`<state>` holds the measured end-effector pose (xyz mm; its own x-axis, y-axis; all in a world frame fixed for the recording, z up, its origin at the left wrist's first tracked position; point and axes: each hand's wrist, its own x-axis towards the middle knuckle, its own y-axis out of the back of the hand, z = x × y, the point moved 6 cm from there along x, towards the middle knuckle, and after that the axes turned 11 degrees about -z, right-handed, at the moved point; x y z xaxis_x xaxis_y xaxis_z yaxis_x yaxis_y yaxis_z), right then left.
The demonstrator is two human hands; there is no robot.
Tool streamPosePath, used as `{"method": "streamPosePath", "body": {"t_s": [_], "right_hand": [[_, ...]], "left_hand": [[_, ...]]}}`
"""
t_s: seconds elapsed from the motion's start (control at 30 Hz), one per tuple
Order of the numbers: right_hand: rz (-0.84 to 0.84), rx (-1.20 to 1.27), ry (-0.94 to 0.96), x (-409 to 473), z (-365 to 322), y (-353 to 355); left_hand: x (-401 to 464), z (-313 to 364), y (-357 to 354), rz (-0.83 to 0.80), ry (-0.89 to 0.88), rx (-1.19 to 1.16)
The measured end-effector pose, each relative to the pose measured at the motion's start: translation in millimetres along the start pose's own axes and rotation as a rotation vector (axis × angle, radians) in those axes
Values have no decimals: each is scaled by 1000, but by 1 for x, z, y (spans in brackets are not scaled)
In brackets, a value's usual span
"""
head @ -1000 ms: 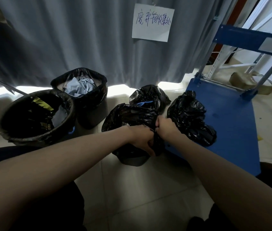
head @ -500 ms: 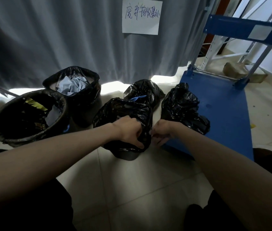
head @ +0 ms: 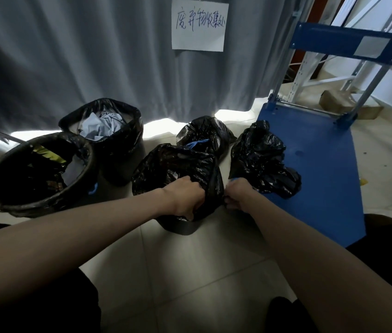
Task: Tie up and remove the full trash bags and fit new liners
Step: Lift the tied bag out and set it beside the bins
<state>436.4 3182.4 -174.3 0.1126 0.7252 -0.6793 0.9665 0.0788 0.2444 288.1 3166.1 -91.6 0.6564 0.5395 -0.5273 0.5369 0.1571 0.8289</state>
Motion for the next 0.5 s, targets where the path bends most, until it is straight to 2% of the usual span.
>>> {"method": "streamPosePath", "body": {"t_s": [0.23, 0.4, 0.5], "right_hand": [[-10, 352, 186, 4, -30, -10], [436, -95, 145, -6, -27, 22], [468, -134, 256, -13, -42, 15]], "left_hand": [[-4, 0, -2, -37, -44, 19], [-4, 3, -7, -3, -36, 64], [-1, 2, -13, 85, -3, 96]]}}
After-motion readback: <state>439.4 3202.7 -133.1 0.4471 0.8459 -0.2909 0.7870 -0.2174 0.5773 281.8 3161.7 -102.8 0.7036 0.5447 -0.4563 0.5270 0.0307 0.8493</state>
